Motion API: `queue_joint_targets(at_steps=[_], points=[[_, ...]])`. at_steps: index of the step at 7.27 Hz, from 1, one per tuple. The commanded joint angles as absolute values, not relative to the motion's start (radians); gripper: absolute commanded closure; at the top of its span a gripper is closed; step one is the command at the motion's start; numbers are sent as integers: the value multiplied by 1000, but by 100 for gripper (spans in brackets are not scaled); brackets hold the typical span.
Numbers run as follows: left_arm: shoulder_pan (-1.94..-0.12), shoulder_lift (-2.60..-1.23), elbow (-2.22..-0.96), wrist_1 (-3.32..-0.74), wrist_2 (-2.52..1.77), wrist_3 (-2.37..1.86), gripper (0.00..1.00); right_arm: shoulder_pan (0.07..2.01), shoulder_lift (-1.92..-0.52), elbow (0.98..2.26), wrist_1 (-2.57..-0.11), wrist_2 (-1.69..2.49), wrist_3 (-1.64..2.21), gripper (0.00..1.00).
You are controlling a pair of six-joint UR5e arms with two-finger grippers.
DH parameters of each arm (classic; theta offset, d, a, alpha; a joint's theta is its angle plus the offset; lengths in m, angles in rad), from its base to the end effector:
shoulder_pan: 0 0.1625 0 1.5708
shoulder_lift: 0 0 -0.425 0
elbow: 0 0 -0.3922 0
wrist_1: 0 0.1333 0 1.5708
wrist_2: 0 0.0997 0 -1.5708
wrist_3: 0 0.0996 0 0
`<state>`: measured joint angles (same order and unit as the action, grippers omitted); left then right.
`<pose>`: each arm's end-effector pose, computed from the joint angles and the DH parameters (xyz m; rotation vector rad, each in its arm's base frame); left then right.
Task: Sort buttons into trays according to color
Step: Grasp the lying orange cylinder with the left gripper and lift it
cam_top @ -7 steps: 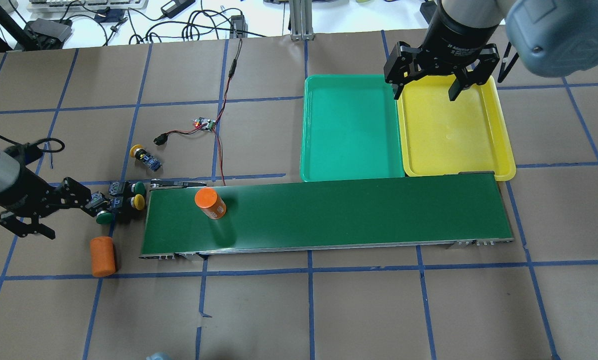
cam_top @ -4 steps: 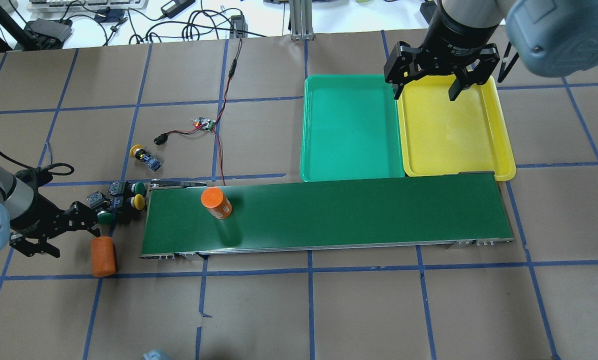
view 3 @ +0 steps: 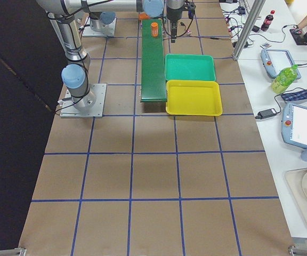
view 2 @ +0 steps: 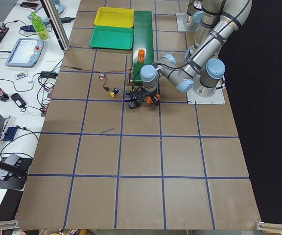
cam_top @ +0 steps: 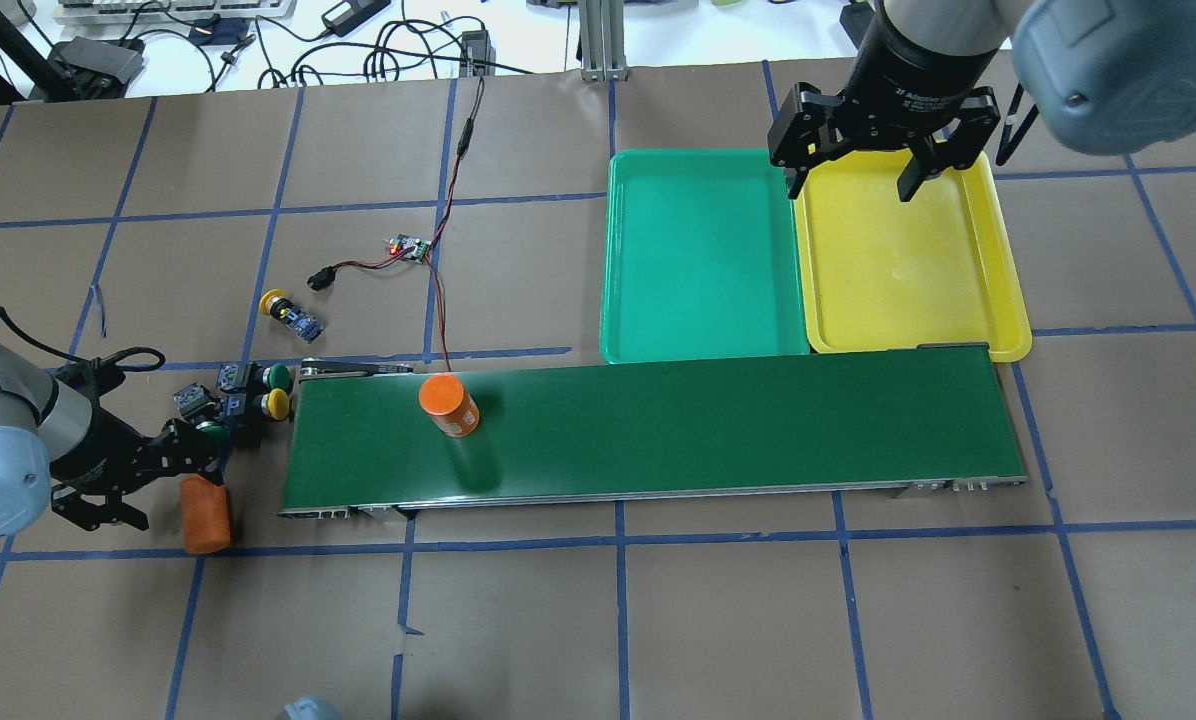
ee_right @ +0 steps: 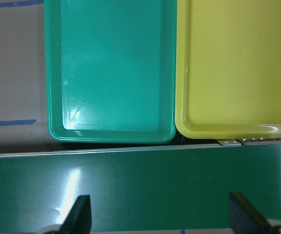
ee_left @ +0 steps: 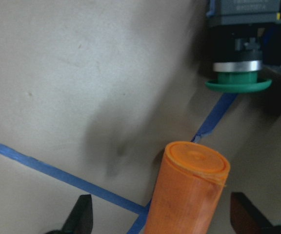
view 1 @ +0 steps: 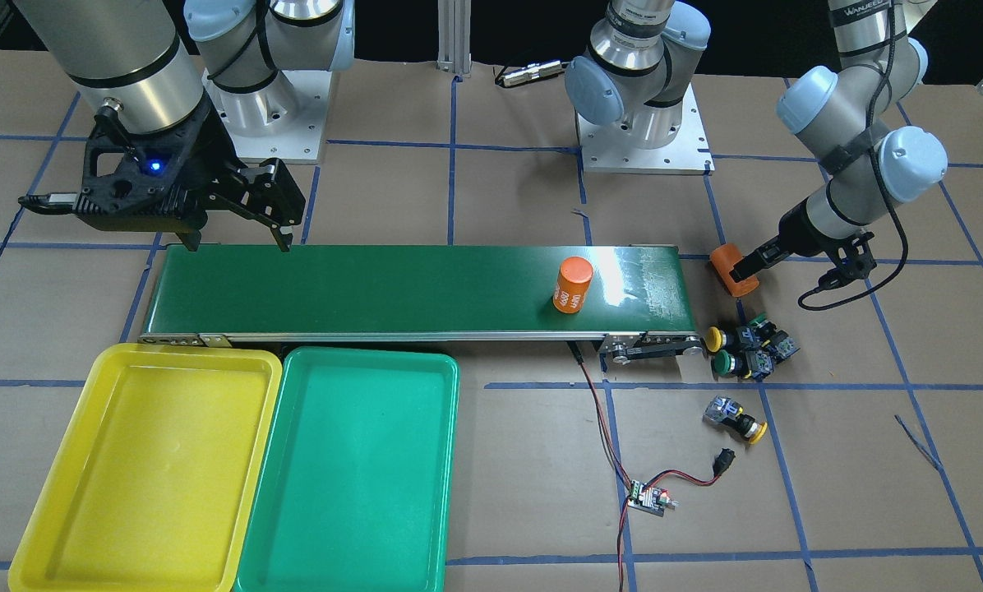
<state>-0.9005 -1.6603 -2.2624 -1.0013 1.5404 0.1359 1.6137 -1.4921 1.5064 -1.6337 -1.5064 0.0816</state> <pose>0.1374 -0.3927 0.1914 0.8016 -2.9098 -0.2769 0.1623 -0.5235 0.4861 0.0571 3.0730 -0.0684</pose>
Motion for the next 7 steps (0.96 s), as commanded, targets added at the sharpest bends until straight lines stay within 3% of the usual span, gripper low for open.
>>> queue_joint_targets(at_steps=[1,3,5,7], points=[[-900,-1692,-2264,-990,1502,123,11,1614,-1493,1506,-1634,-1506,81,0],[-900,-1706,-2261,-989,1491,120,100,1614,-1493,1506,-1634,-1506,83,0],[-900,-1689,-2246,-989,1493,82,100,1614,-1493,1506,-1634,-1506,81,0],[-913,-1667,-2119,-1062,1497,-38,100,1614,-1491,1506,-1634,-1506,81,0]])
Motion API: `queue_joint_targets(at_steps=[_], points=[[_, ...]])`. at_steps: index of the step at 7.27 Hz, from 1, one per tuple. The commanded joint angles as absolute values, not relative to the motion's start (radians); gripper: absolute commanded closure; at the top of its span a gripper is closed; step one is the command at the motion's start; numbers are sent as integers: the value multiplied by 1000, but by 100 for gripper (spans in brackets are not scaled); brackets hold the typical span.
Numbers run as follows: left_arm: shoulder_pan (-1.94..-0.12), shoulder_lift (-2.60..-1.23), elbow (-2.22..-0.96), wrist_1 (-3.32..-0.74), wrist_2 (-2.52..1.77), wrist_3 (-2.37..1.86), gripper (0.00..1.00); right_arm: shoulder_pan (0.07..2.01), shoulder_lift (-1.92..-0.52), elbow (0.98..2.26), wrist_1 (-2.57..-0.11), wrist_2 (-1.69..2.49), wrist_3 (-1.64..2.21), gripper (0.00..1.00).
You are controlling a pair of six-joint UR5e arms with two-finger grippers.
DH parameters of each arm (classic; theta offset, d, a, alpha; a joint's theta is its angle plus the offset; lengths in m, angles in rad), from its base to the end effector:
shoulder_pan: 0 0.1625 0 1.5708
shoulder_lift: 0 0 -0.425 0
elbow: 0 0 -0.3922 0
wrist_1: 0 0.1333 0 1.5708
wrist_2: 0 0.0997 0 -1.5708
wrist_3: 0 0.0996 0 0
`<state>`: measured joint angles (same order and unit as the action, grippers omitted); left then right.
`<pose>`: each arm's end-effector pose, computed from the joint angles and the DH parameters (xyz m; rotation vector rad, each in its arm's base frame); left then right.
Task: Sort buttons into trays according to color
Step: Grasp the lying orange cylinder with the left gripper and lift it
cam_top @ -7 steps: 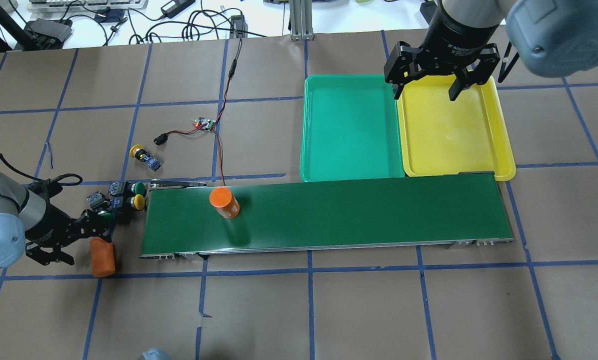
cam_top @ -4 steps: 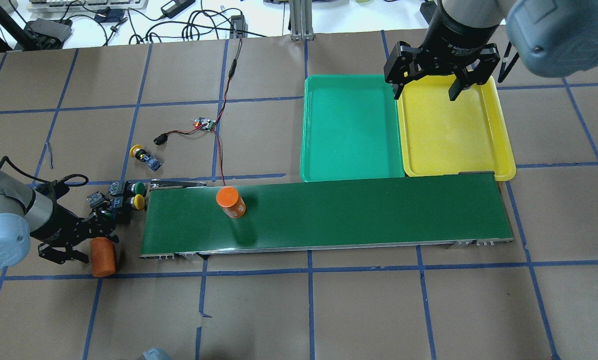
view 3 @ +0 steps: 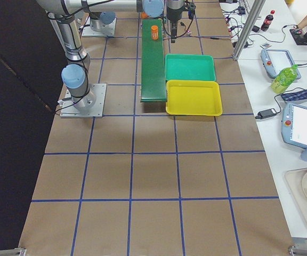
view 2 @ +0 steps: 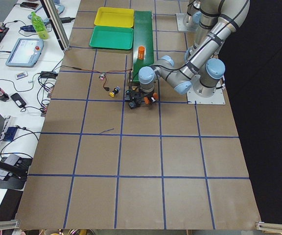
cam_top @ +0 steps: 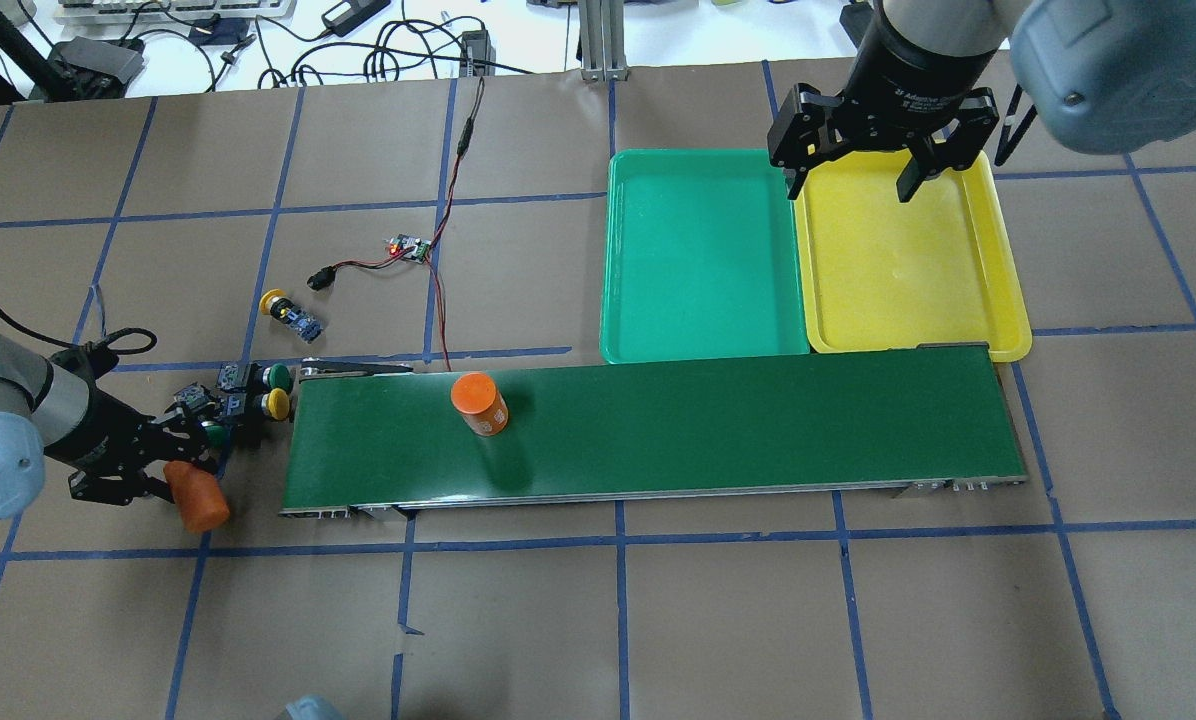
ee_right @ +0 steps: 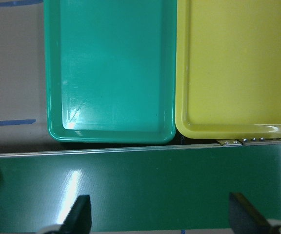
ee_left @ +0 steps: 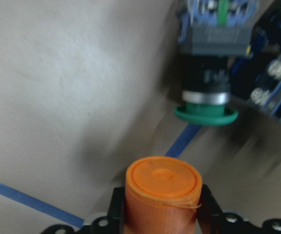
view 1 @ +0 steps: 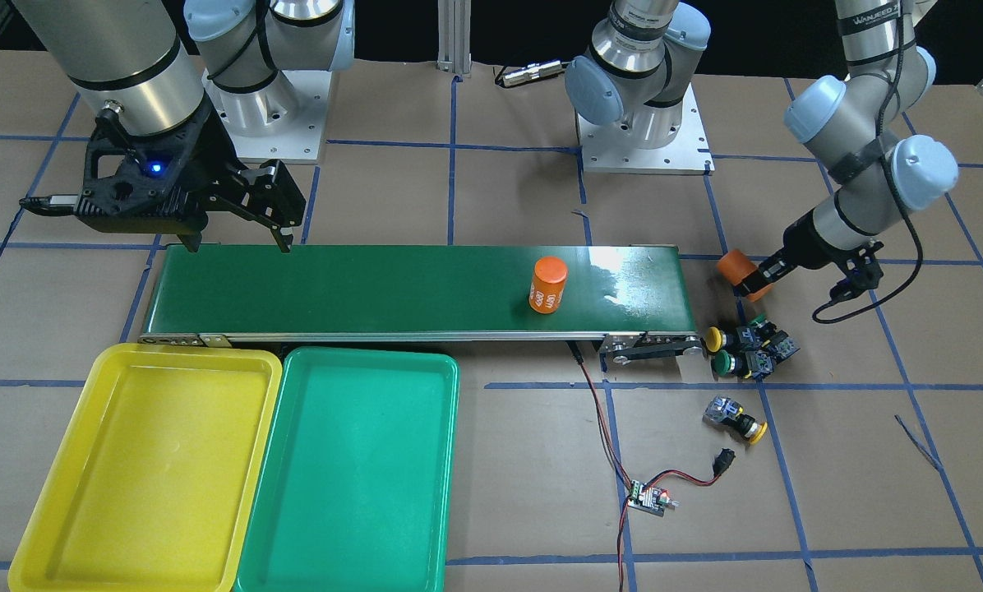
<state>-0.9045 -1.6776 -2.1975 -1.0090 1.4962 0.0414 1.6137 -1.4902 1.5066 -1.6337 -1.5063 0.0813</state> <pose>0.1477 -0.4155 0.2076 0.9330 -2.8570 -0.2038 0.1623 -0.5241 0.4850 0.0567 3.0731 -0.0652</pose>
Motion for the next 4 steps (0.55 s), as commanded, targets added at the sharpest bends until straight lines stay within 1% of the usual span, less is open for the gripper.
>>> queue_joint_targets(at_steps=[1,3,4], points=[[-925,-1663,-2055,-1115,1494,-137,100,1612,-1490,1506,-1634,-1506,81,0],[-1035,-1646,-1982,-1190,1491,-298,100,1614,-1489,1506,-1634,-1506,81,0],[-1096,-1634,-1979,-1196,1488,-405,100,1614,-1489,1508,-1634,-1506,81,0]])
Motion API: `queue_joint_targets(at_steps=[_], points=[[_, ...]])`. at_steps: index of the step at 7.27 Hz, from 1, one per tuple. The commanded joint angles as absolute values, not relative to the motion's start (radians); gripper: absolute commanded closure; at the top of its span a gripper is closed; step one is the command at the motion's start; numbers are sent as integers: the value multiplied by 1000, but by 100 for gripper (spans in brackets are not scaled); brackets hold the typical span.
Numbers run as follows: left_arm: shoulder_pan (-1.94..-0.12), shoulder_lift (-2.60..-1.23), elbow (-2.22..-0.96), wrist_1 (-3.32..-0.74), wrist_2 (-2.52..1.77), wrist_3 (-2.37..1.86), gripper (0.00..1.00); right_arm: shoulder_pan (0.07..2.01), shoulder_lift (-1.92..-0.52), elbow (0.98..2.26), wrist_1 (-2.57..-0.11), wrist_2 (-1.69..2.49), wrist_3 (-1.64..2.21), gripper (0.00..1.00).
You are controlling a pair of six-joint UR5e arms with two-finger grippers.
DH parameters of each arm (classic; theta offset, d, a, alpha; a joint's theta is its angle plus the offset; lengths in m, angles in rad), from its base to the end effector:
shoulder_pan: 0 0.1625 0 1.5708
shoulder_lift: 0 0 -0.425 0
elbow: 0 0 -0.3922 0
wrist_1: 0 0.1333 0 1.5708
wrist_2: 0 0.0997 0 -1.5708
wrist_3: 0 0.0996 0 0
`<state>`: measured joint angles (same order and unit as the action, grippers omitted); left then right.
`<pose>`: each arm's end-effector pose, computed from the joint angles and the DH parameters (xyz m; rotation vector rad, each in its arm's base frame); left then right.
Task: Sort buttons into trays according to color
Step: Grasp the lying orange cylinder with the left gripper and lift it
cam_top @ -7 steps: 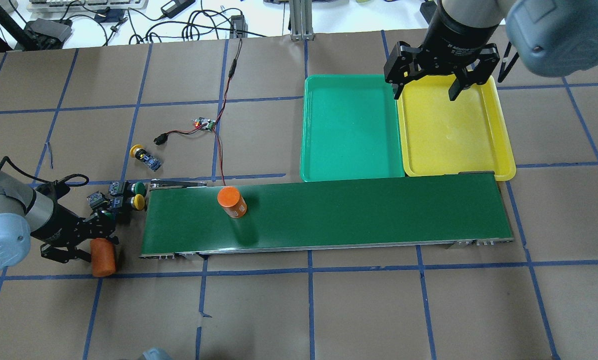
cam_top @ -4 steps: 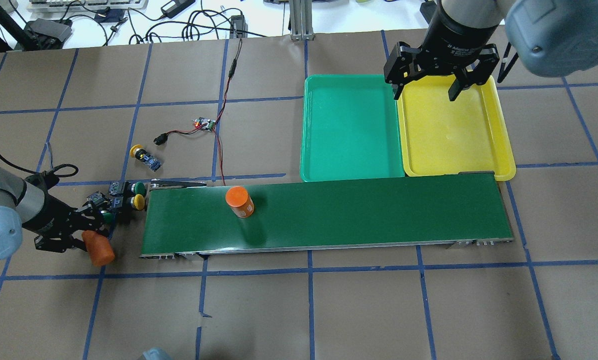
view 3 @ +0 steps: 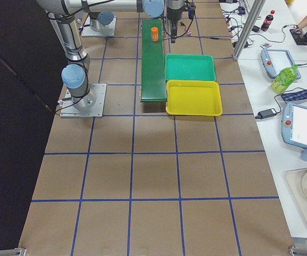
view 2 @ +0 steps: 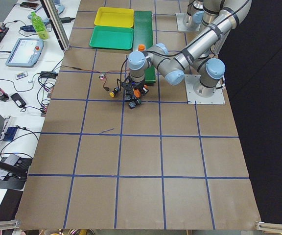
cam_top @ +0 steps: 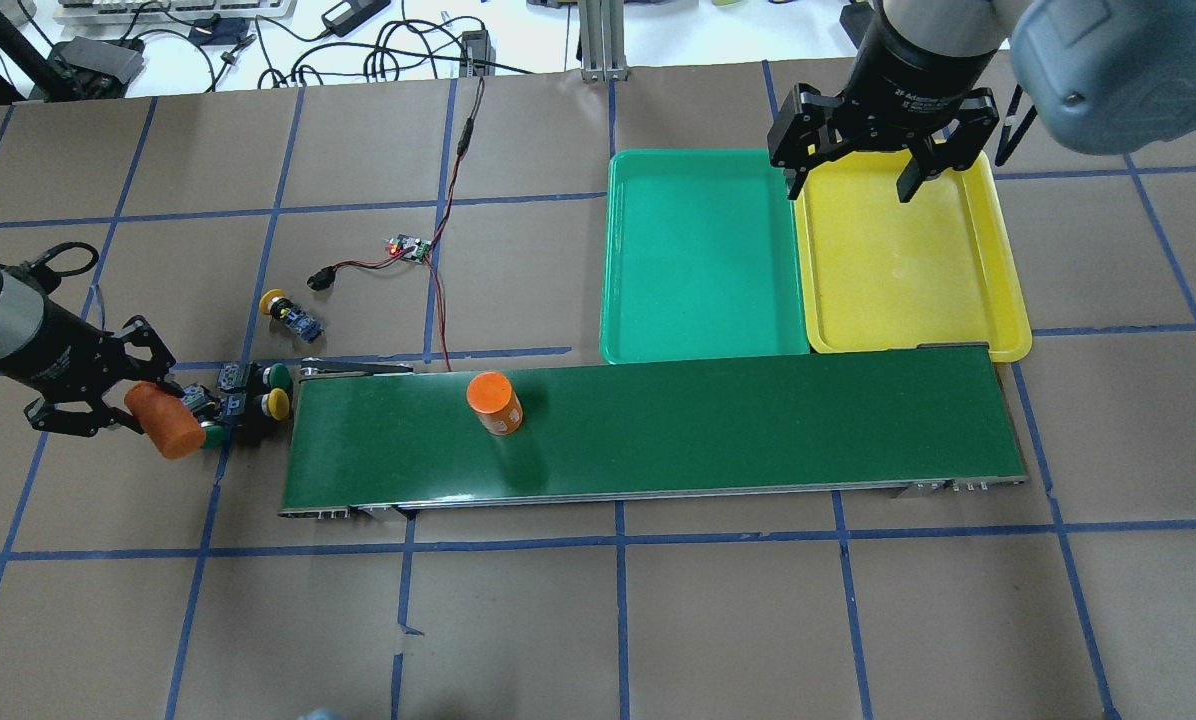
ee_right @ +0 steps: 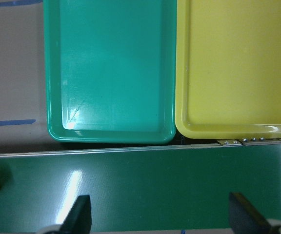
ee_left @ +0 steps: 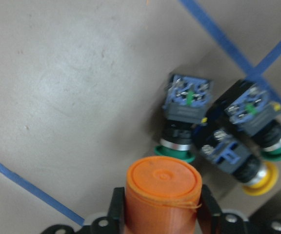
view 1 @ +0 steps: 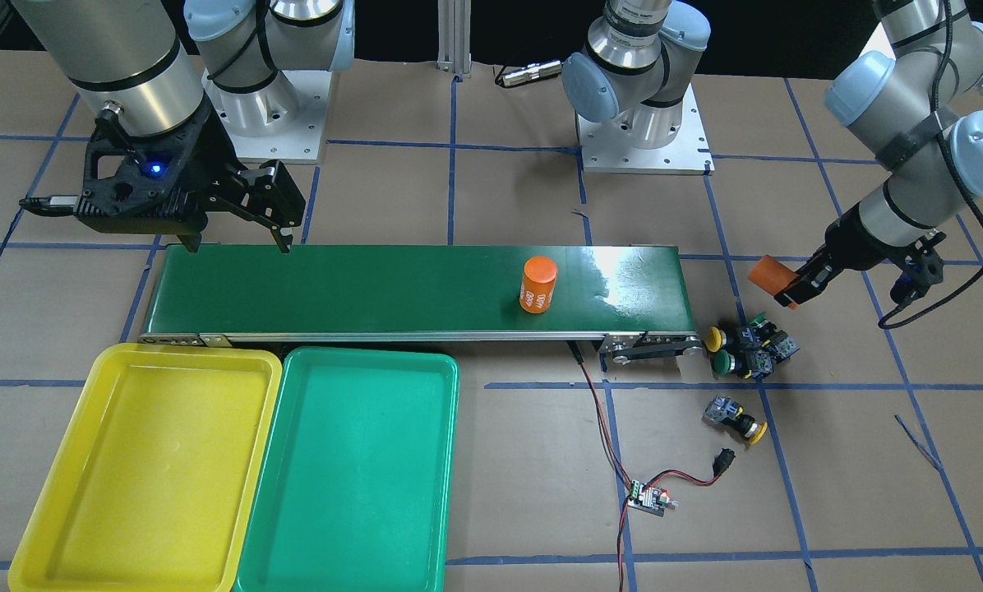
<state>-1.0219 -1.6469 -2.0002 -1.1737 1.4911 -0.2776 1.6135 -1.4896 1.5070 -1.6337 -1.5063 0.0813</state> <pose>0.1215 -0.4694 0.2869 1.2287 -2.7856 -0.1473 0.1623 -0.5243 0.4845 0.0571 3.0732 -0.0637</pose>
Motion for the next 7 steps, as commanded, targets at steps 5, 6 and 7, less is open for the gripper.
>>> queue_joint_targets(at_steps=[5,6,7], points=[[-1288,-1623,-2040,-1195,1422,-613,91,1614,-1489,1508,-1634,-1506,81,0],[-1293,-1635,-2051,-1200,1419,-603,67,1612,-1489,1508,-1634,-1506,81,0],[-1298,-1637,-2084,-1193,1417,-601,63,1612,-1489,1508,-1634,-1506,81,0]])
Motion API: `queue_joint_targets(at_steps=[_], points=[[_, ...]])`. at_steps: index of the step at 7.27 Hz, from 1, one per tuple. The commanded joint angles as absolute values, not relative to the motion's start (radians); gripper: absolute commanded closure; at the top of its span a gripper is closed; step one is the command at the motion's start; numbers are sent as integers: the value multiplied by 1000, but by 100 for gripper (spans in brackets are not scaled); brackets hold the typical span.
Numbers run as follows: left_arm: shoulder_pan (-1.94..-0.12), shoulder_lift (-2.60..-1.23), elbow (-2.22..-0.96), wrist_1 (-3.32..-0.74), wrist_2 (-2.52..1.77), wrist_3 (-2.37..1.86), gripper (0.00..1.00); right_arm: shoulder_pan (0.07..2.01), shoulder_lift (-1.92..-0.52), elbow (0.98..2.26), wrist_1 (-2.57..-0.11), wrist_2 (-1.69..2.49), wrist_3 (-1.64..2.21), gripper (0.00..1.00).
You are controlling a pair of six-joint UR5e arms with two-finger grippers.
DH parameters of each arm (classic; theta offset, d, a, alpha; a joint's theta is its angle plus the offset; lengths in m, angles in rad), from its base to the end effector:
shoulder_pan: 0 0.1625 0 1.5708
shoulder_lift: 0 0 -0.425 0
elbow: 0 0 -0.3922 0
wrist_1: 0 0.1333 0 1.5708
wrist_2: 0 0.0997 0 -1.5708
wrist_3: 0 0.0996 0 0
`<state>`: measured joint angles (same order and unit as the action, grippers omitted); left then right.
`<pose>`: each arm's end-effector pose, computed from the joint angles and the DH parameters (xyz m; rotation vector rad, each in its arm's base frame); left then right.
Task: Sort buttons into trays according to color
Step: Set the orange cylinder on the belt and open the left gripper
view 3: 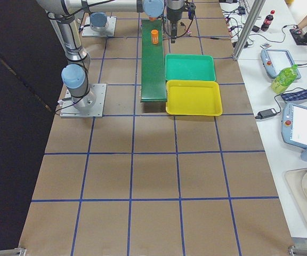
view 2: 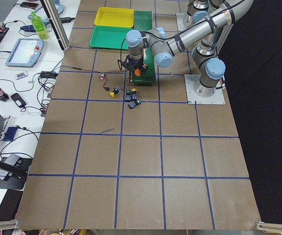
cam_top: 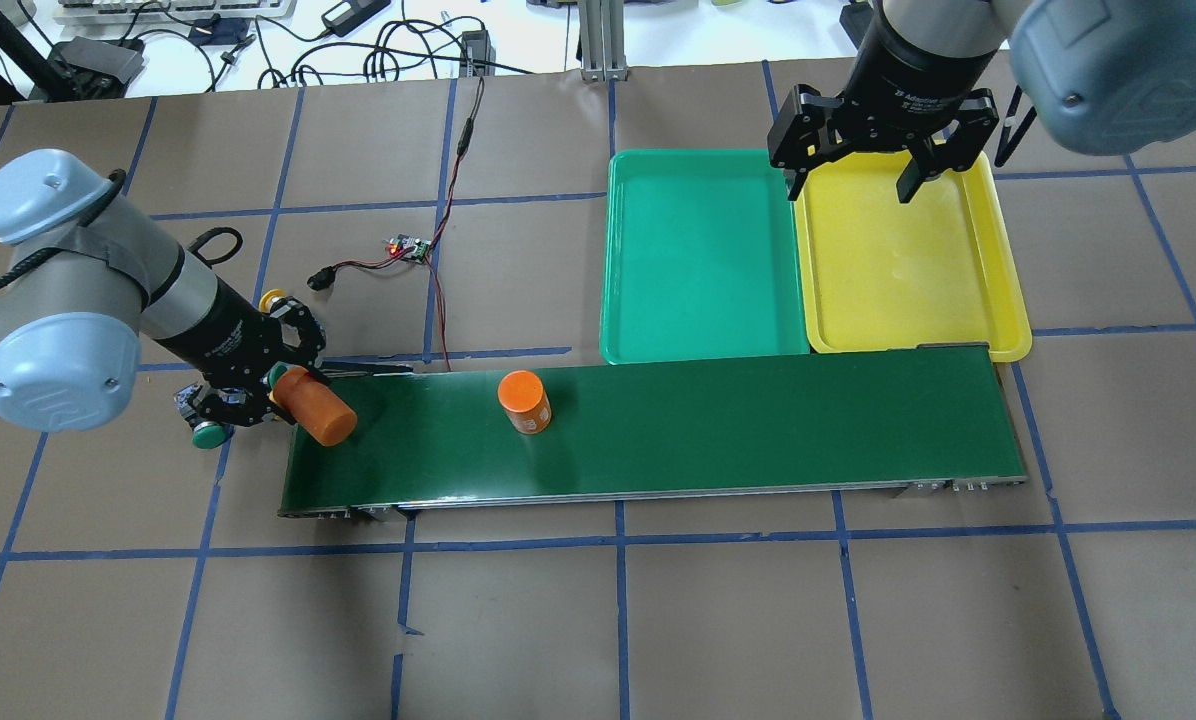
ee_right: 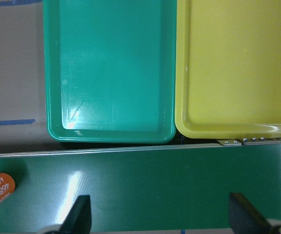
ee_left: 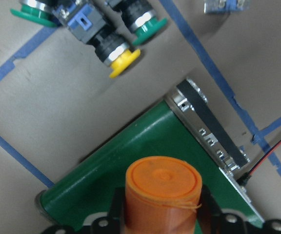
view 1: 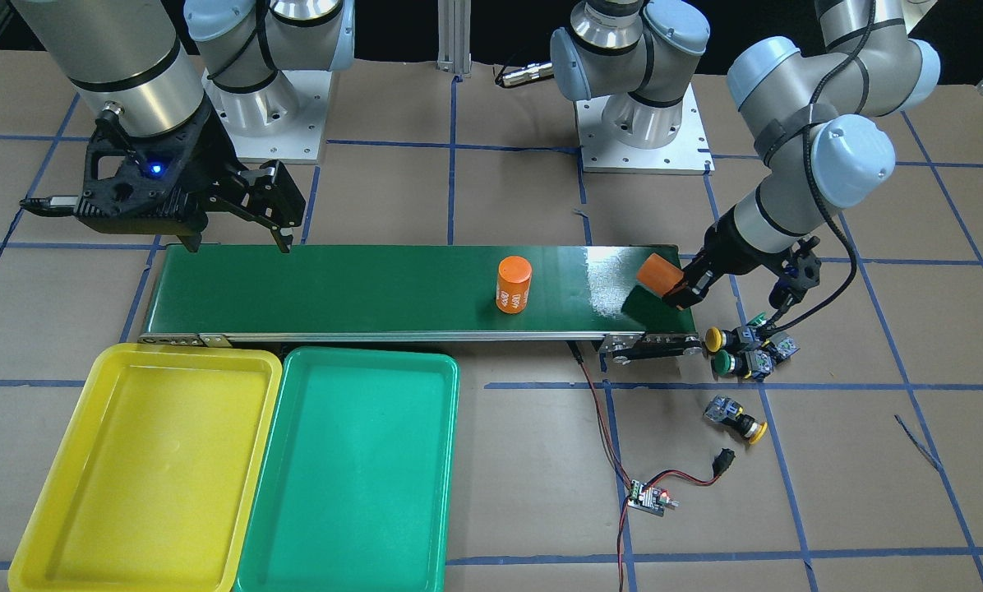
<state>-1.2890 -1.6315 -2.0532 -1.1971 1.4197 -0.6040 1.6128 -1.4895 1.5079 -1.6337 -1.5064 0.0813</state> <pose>-0.0192 -0.4670 0.2702 1.3058 -2.7079 -0.2885 0.1619 -0.5243 0.4840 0.0582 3.0734 -0.0622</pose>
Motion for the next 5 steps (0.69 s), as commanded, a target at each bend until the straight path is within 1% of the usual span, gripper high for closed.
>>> queue_joint_targets(at_steps=[1,2,3,4,5], points=[[-1305,-1617,-2100,-1184,1413,-600,40,1612,-1489,1508,-1634,-1506,81,0],[-1311,-1618,-2105,-1187,1411,-601,4,1614,-1491,1508,-1634,-1506,81,0],[-1316,-1618,-2115,-1184,1411,-603,0,1614,-1493,1508,-1634,-1506,81,0],[-1315,-1614,-2097,-1180,1414,-601,0,1614,-1491,1508,-1634,-1506,81,0],[-1310,-1608,-2033,-1189,1420,-601,0,1614,-1493,1508,-1634,-1506,81,0]])
